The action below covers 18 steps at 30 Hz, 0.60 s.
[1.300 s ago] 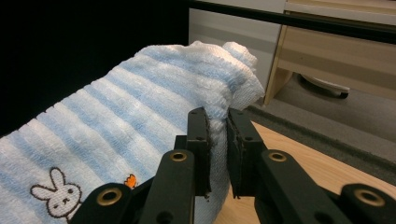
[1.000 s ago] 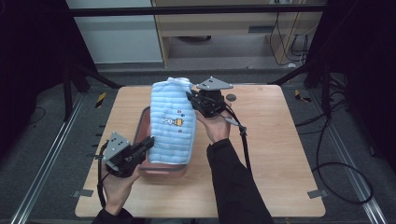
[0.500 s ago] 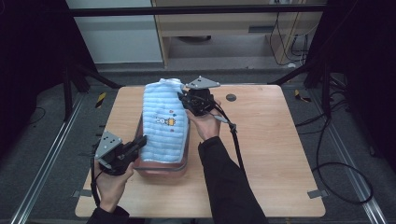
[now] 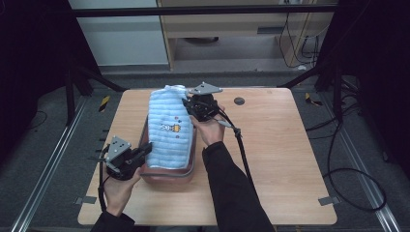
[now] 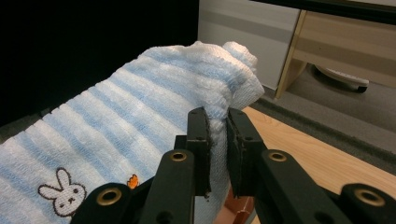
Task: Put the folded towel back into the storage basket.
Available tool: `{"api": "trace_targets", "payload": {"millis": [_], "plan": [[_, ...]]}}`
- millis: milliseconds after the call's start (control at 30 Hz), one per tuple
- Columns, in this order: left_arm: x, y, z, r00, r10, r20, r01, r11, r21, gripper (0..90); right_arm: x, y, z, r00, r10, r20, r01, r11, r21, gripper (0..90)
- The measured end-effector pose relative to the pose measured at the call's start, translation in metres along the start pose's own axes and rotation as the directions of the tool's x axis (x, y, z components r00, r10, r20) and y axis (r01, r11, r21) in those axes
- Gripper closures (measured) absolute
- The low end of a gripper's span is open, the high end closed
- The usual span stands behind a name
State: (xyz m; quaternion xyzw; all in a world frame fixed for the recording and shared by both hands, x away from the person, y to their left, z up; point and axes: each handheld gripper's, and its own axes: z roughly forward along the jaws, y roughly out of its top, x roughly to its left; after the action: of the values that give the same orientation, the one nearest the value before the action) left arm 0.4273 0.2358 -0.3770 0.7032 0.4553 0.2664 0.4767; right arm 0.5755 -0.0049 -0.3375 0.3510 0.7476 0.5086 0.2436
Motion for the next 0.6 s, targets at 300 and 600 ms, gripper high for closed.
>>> {"api": "trace_targets", "payload": {"millis": [300,600], "plan": [[0.003,-0.011,0.011,0.9999,0.002,-0.016,-0.001,0.999,0.045,86.3,-0.002,-0.013,0.009,1.0,0.009,-0.001,-0.009,0.999,0.032,80.7],[0.004,-0.02,0.021,0.9995,0.018,-0.027,-0.015,0.996,0.088,86.3,-0.003,-0.025,0.02,0.9999,0.015,0.0,-0.015,0.998,0.058,80.6]]}}
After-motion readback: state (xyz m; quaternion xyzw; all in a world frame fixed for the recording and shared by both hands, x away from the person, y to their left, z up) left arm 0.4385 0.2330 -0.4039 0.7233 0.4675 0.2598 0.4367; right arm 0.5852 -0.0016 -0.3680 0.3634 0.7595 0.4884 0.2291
